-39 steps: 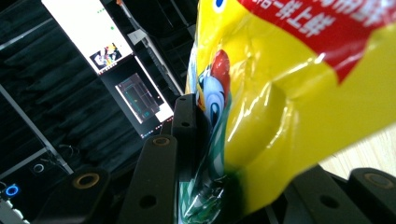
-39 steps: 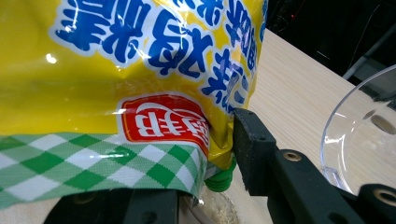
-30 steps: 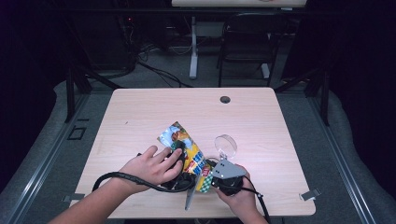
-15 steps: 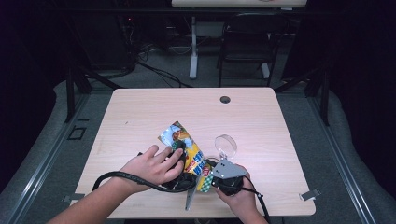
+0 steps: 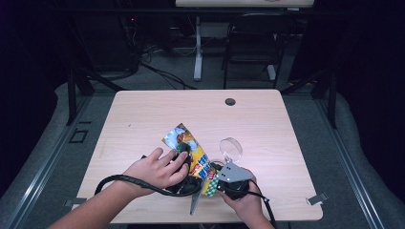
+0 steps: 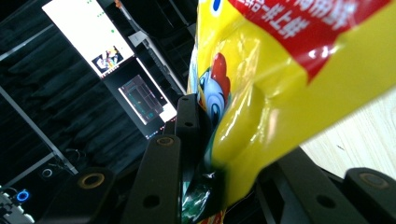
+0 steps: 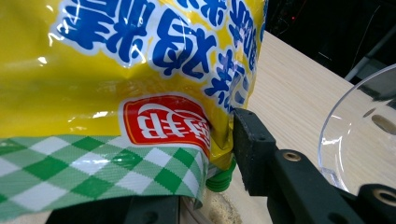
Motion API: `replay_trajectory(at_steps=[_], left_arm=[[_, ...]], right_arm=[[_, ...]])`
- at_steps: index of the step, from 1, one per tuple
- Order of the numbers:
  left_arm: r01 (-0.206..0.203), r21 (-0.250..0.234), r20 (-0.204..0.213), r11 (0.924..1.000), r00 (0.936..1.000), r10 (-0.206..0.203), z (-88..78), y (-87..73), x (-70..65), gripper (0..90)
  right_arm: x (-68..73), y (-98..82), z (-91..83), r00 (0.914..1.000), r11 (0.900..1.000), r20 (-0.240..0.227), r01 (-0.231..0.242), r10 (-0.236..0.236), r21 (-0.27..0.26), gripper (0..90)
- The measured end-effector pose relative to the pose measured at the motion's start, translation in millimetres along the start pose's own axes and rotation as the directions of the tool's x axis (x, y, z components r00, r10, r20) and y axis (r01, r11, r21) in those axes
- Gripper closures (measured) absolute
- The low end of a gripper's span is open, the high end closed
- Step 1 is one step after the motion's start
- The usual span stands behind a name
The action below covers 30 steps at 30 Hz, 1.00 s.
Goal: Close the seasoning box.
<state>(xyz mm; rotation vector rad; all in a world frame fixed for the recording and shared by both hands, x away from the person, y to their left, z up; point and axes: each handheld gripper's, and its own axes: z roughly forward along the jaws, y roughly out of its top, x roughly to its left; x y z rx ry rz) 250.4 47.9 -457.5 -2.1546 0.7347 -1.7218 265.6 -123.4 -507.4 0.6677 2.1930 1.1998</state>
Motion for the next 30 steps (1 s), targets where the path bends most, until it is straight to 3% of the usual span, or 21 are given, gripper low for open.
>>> replay_trajectory(at_steps=[18, 19, 20, 30], left_arm=[[-0.020, 0.002, -0.003, 0.9998, 0.9998, 0.020, -1.2, -0.5, 2.5, 76.1], [-0.040, 0.015, -0.002, 0.9991, 0.9992, 0.040, -1.7, -0.3, 3.6, 76.1], [-0.023, 0.002, -0.003, 0.9997, 0.9997, 0.023, -1.3, -0.5, 2.7, 76.2], [-0.043, 0.013, -0.003, 0.9990, 0.9991, 0.043, -2.2, 0.1, 4.5, 77.0]], right_arm=[[0.2, 0.9, -1.0, 1.0000, 1.000, 0.000, -0.004, 0.004, -0.006, 71.3], [0.1, 1.0, -1.0, 1.0000, 1.000, 0.001, -0.004, 0.004, -0.005, 71.3], [0.1, 0.9, -1.0, 1.0000, 1.000, 0.000, -0.004, 0.004, -0.005, 71.3], [0.0, 1.0, -1.3, 1.0000, 1.000, 0.001, -0.004, 0.004, -0.010, 71.4]])
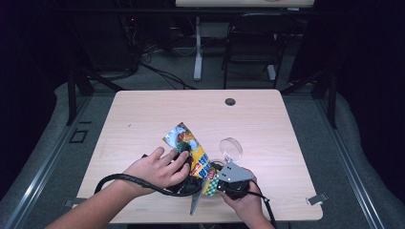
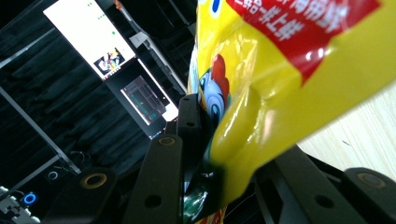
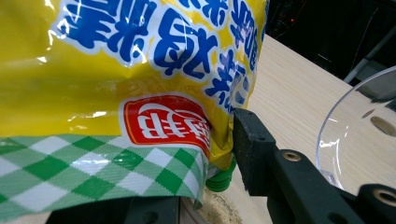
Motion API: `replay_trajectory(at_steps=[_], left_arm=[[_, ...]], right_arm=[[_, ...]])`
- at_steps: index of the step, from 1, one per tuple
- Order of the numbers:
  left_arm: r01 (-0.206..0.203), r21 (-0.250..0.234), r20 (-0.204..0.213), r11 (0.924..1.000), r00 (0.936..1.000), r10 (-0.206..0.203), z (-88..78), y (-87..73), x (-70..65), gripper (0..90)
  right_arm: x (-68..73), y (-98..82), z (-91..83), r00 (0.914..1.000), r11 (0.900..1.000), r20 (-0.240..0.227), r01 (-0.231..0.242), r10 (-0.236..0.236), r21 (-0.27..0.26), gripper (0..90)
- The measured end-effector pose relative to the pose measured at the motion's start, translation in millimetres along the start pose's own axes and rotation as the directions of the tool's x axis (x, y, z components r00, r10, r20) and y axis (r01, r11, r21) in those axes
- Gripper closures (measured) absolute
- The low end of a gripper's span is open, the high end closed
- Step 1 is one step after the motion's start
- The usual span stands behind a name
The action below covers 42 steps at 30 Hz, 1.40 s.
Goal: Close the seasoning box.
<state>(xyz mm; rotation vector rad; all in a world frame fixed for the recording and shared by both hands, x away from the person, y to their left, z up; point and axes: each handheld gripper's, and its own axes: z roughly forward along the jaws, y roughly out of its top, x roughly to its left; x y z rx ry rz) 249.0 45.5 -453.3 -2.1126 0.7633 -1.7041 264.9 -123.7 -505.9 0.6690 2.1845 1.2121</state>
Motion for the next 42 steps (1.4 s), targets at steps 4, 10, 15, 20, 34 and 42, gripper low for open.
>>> replay_trajectory(at_steps=[4, 10, 15, 20, 34, 42], left_arm=[[-0.002, -0.008, -0.009, 1.0000, 1.0000, 0.002, -0.7, 0.1, -1.1, 77.6], [-0.014, -0.001, -0.007, 0.9999, 0.9999, 0.014, -1.7, 0.0, 0.5, 78.0], [-0.012, 0.000, -0.004, 0.9999, 0.9999, 0.012, -1.8, 0.2, 0.3, 78.5], [-0.006, -0.007, -0.006, 1.0000, 1.0000, 0.006, -1.2, 0.5, 0.3, 78.7], [-0.019, 0.001, -0.005, 0.9998, 0.9998, 0.019, -3.1, 1.4, 2.3, 79.5], [-0.018, 0.000, -0.001, 0.9998, 0.9998, 0.018, -3.7, 1.1, 2.9, 79.8]], right_arm=[[0.5, 0.0, 0.1, 1.0000, 1.000, 0.003, 0.005, -0.005, 0.003, 71.4], [1.0, 0.2, 0.2, 1.0000, 1.000, 0.002, 0.005, -0.005, -0.001, 71.4], [0.8, 0.1, 0.1, 1.0000, 1.000, 0.002, 0.006, -0.006, 0.000, 71.4], [0.6, 0.1, 0.0, 1.0000, 1.000, 0.001, 0.005, -0.005, -0.002, 71.4], [1.2, 0.3, 0.0, 0.9999, 1.000, 0.007, 0.013, -0.013, -0.004, 71.5], [1.5, 0.4, 0.2, 0.9999, 1.000, 0.008, 0.012, -0.012, -0.007, 71.5]])
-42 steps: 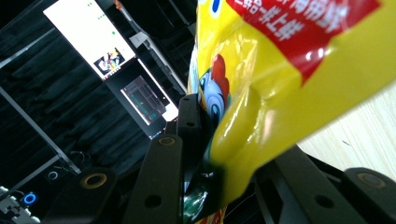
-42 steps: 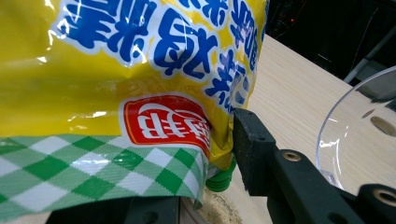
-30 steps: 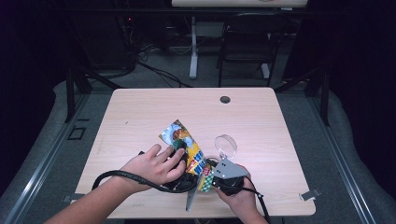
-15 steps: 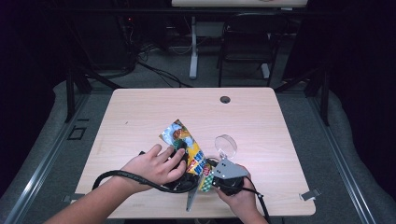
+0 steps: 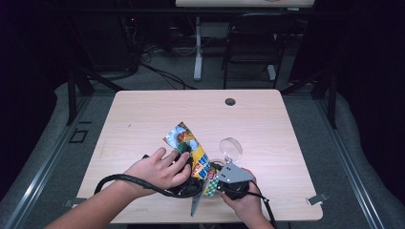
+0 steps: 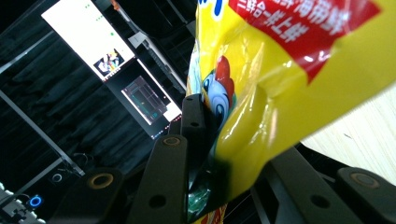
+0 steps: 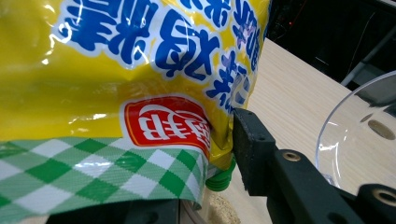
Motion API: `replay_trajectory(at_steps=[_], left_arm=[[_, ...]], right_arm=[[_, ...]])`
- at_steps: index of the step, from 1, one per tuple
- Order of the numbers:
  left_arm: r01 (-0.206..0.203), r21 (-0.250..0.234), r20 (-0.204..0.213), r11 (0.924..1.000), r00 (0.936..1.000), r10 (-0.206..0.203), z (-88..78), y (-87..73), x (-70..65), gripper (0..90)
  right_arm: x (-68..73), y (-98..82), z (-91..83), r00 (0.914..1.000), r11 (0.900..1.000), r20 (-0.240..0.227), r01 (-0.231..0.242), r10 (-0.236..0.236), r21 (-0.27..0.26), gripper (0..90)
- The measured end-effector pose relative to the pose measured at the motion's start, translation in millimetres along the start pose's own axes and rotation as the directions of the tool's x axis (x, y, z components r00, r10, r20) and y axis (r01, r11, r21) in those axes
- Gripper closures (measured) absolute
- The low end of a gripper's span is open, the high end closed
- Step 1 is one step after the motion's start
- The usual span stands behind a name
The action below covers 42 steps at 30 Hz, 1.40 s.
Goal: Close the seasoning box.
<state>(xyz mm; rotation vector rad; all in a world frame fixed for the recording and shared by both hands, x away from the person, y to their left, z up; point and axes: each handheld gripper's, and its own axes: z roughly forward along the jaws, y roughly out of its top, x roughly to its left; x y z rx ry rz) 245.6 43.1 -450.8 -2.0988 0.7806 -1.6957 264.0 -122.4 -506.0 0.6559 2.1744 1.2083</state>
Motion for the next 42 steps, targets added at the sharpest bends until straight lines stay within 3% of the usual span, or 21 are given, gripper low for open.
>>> replay_trajectory(at_steps=[8, 20, 42], left_arm=[[-0.025, 0.015, -0.005, 0.9996, 0.9997, 0.025, -1.1, 0.7, 2.7, 79.8], [-0.037, 0.023, 0.020, 0.9991, 0.9991, 0.037, -0.6, 1.9, 4.9, 80.6], [-0.054, 0.020, 0.016, 0.9984, 0.9984, 0.054, -2.1, 2.1, 8.1, 80.8]], right_arm=[[-0.4, 0.3, -0.8, 1.0000, 1.000, 0.004, -0.004, 0.004, -0.001, 71.5], [-1.1, 0.2, -0.8, 1.0000, 1.000, 0.004, -0.003, 0.003, 0.004, 71.6], [-1.3, 0.3, -0.8, 0.9997, 1.000, -0.006, -0.023, 0.023, -0.008, 71.6]])
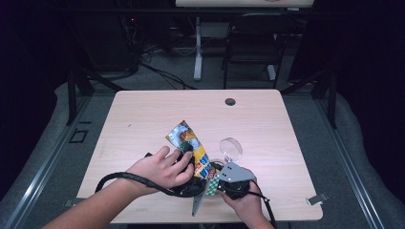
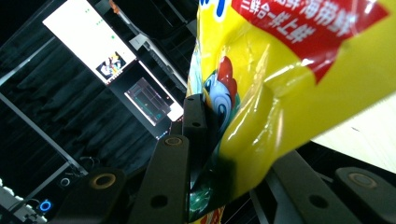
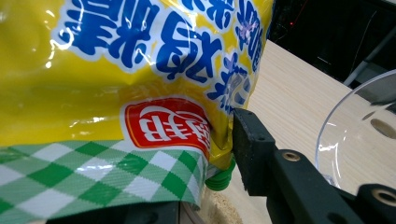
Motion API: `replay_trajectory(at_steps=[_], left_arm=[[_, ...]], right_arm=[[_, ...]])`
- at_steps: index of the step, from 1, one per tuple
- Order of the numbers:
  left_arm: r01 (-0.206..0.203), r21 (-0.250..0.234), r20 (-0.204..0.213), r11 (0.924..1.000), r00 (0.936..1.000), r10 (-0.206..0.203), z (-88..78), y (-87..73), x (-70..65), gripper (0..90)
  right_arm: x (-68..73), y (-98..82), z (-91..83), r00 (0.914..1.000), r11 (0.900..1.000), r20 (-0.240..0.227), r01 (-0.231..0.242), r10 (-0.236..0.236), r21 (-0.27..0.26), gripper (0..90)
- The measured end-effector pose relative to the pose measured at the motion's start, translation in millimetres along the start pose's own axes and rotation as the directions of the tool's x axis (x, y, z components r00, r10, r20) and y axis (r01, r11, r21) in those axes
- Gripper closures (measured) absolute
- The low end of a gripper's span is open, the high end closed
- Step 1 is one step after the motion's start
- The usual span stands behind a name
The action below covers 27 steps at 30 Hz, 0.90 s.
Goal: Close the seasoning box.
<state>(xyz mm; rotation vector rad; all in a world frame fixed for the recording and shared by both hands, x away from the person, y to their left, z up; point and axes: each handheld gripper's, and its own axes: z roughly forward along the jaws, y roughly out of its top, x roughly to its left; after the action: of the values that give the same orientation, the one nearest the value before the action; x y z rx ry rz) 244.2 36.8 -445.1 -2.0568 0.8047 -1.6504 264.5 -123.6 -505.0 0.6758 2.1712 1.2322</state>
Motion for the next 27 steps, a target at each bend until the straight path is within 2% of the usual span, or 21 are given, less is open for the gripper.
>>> replay_trajectory(at_steps=[16, 27], left_arm=[[-0.020, 0.008, 0.009, 0.9998, 0.9998, 0.020, -1.5, 0.6, 2.1, 81.8], [-0.013, -0.004, 0.008, 0.9999, 0.9999, 0.013, -1.8, -0.1, 1.8, 82.0]], right_arm=[[1.3, 0.0, 1.2, 0.9999, 1.000, -0.011, 0.000, 0.000, 0.000, 71.8], [0.8, -0.1, 1.1, 0.9994, 1.000, -0.028, -0.018, 0.017, -0.007, 71.9]])
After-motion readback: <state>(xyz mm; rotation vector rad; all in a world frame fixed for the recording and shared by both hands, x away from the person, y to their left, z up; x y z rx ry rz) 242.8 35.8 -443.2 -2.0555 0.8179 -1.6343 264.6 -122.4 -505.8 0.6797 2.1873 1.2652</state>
